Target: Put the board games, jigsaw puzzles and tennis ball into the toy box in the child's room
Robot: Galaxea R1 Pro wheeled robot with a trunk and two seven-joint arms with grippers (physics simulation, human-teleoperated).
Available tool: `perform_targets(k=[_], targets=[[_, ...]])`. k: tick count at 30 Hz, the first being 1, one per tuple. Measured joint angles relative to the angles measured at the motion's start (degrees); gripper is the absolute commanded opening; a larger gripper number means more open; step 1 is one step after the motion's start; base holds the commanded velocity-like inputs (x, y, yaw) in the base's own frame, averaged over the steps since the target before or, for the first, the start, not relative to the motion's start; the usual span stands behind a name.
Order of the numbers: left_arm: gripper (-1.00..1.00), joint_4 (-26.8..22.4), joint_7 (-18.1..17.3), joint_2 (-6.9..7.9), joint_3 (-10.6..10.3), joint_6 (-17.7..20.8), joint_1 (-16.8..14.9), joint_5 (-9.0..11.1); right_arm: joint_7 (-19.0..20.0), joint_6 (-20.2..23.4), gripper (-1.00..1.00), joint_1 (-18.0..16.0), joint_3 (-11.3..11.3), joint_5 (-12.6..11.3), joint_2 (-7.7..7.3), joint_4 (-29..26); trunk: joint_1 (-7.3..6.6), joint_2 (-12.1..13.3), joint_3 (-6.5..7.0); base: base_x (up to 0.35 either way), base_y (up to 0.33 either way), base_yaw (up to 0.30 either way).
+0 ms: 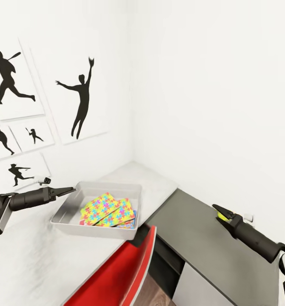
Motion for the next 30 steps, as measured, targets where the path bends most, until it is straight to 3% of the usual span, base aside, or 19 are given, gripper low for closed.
perform_targets(k=[15, 30], targets=[[1.00, -0.01, -0.01, -0.01, 1.07, -0.05, 0.07, -0.09, 0.04, -0.61, 1.00, 0.09, 0.01, 0.03, 0.03, 0.12, 0.01, 0.01, 1.30, -0.011, -0.042, -0.171], [1.00, -0.02, -0.01, 0.00, 1.13, -0.07, 0.10, -0.01, 0.06, -1.48, 1.00, 0.08, 0.13, 0.08, -0.04, 0.29, 0.01, 0.01, 2.26, -0.182, 0.000, -0.133]])
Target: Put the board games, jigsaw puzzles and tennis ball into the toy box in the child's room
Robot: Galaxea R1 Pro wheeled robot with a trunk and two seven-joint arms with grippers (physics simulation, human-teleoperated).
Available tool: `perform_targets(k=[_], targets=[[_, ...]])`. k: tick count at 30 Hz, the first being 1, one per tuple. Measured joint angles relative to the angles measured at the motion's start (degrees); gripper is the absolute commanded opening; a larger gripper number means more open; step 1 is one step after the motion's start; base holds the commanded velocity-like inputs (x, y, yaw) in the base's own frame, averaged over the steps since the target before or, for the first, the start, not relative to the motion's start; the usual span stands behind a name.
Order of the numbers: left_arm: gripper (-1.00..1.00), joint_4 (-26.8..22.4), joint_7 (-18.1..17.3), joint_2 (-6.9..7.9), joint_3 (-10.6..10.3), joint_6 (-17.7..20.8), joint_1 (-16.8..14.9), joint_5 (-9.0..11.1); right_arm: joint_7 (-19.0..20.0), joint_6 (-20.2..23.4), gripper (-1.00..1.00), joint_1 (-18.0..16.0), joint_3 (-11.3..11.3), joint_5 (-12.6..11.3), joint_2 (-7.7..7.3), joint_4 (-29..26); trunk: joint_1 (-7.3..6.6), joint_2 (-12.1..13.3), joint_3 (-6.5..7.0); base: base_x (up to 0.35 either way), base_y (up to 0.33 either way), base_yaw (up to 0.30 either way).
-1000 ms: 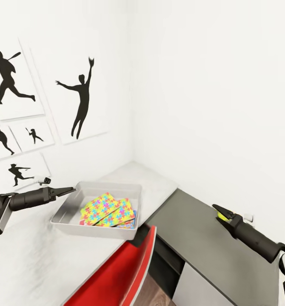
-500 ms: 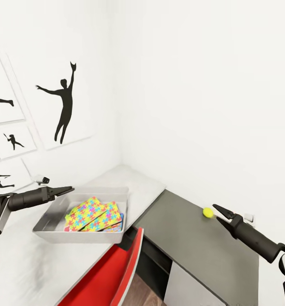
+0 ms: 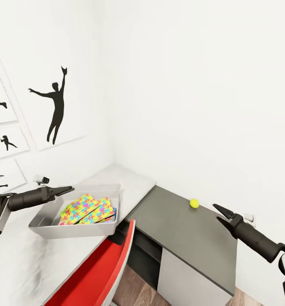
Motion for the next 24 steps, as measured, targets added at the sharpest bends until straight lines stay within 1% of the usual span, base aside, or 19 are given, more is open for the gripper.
perform_targets(k=[6, 24], targets=[[1.00, 0.00, 0.00, -0.01, 0.01, 0.00, 0.00, 0.00, -0.05, -0.30, 1.00, 0.00, 0.14, 0.11, 0.23, 0.04, -0.01, 0.00, 0.02, -0.013, 0.000, -0.006], [1.00, 0.00, 0.00, -0.09, 0.01, -0.09, 0.00, -0.02, -0.04, -0.28, 1.00, 0.00, 0.04, 0.10, 0.24, 0.09, -0.01, 0.00, 0.03, -0.001, 0.000, 0.000]])
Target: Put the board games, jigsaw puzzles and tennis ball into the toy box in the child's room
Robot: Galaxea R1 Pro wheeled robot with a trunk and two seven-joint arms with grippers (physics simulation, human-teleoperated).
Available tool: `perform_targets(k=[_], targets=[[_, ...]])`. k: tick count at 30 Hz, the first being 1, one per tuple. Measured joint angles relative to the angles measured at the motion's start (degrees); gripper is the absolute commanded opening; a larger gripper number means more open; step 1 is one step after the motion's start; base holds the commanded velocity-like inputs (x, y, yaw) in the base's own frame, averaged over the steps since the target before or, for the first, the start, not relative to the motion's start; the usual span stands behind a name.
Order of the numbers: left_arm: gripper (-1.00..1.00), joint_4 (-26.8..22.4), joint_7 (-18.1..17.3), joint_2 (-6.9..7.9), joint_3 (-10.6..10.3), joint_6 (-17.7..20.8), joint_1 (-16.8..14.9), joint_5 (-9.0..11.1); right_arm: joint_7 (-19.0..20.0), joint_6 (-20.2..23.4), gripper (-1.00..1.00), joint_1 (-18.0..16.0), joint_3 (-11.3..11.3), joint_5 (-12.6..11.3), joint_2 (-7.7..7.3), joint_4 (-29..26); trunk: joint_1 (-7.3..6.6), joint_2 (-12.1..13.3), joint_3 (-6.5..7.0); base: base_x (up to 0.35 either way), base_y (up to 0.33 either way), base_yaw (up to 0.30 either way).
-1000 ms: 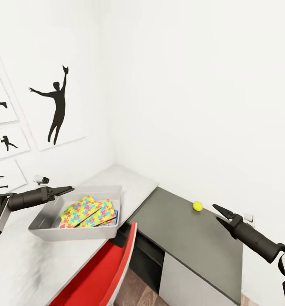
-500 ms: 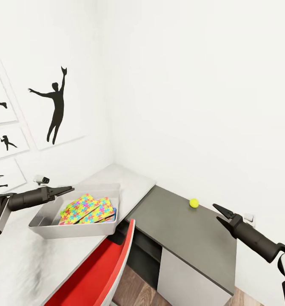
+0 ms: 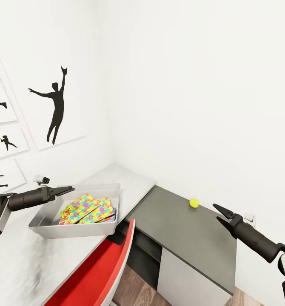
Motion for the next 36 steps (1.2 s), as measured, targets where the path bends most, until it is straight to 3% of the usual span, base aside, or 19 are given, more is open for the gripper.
perform_targets(k=[14, 27, 36], targets=[[1.00, 0.02, 0.00, -0.01, -0.02, -0.04, -0.02, -0.01, 0.06, 0.00, 1.00, 0.01, 0.00, -0.01, 0.05, -0.04, 0.01, 0.00, 0.57, -0.047, -0.004, -0.133], [1.00, 0.00, 0.01, -0.01, 0.15, -0.09, -0.01, 0.01, 0.05, 0.01, 1.00, 0.01, -0.06, -0.02, 0.03, -0.03, 0.00, 0.00, 1.46, -0.117, -0.178, -0.217], [1.00, -0.05, 0.00, -0.01, 0.23, -0.09, -0.02, 0.00, -0.02, 0.00, 1.00, 0.01, -0.07, -0.02, 0.02, 0.06, 0.00, 0.00, 2.09, -0.009, -0.039, -0.219]])
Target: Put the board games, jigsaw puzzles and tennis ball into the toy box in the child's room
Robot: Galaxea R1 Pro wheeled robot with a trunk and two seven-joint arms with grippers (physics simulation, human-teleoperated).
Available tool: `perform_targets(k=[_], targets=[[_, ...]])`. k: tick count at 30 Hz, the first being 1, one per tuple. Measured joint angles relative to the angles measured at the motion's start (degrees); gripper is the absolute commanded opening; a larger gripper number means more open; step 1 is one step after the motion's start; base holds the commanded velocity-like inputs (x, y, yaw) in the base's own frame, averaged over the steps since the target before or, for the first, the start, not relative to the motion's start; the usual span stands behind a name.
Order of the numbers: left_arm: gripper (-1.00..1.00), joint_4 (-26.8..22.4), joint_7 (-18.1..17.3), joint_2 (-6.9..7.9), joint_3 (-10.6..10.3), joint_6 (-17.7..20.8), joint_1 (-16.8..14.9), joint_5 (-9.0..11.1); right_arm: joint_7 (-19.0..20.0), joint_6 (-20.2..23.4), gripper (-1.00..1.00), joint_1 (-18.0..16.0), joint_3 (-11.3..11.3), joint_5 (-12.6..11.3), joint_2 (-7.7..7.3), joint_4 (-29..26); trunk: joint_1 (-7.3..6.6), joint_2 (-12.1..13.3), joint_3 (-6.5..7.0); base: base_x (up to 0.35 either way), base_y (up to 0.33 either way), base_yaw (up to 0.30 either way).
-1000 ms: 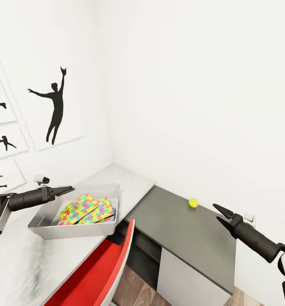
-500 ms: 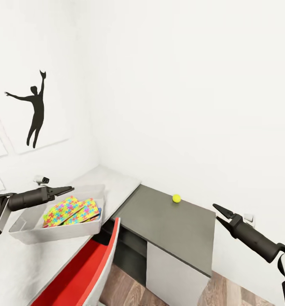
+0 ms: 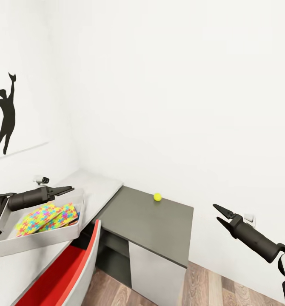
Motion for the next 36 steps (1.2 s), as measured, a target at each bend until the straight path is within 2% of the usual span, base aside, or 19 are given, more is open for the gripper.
perform_targets(k=[36], targets=[[1.00, -0.02, 0.00, -0.27, -0.08, -0.18, -0.04, -0.07, 0.01, -0.96, 1.00, -0.04, 0.02, 0.14, 0.02, 0.84, 0.02, -0.09, 2.28, 0.000, -0.005, -0.223]])
